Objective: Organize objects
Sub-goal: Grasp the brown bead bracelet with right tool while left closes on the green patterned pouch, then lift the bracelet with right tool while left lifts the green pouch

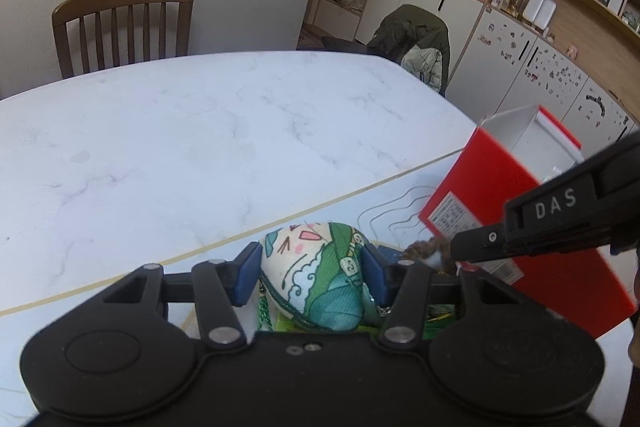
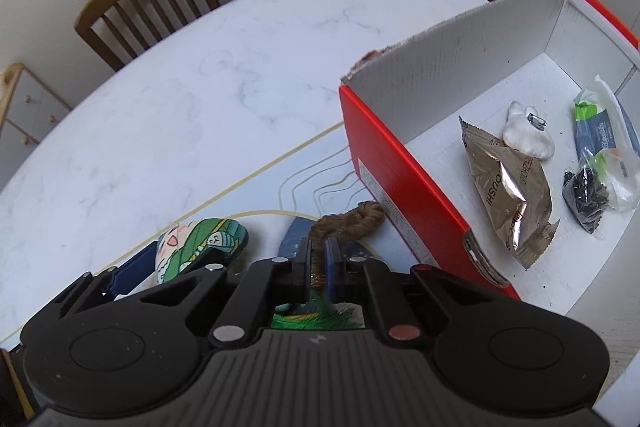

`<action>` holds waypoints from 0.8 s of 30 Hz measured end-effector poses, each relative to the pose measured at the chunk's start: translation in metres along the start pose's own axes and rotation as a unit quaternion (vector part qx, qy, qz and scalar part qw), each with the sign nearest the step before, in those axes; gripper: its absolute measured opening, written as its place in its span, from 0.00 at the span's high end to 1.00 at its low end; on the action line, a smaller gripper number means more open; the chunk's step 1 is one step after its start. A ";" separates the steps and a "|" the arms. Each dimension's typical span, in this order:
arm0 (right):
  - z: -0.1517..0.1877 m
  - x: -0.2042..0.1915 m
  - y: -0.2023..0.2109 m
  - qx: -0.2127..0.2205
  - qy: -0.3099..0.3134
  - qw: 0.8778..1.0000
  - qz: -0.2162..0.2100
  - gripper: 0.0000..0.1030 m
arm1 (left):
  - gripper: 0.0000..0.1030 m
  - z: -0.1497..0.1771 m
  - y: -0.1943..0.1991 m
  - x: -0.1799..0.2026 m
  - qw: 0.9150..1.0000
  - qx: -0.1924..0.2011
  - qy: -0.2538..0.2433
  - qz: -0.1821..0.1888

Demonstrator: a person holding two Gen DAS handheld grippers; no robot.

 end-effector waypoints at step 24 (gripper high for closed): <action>0.005 0.008 -0.014 -0.057 -0.032 0.998 0.015 0.92 | 0.49 0.000 0.035 0.004 0.999 0.022 0.026 0.010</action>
Point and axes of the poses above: each gripper's, at about its wrist camera, not at the fingertips, and y roughly against the way its jaws point, x to its right, z to its underside, the point moved 6 cm from there along -y, roughly the way its jaws point, and after that the axes turned 5 degrees about z, right-handed, at the moved point
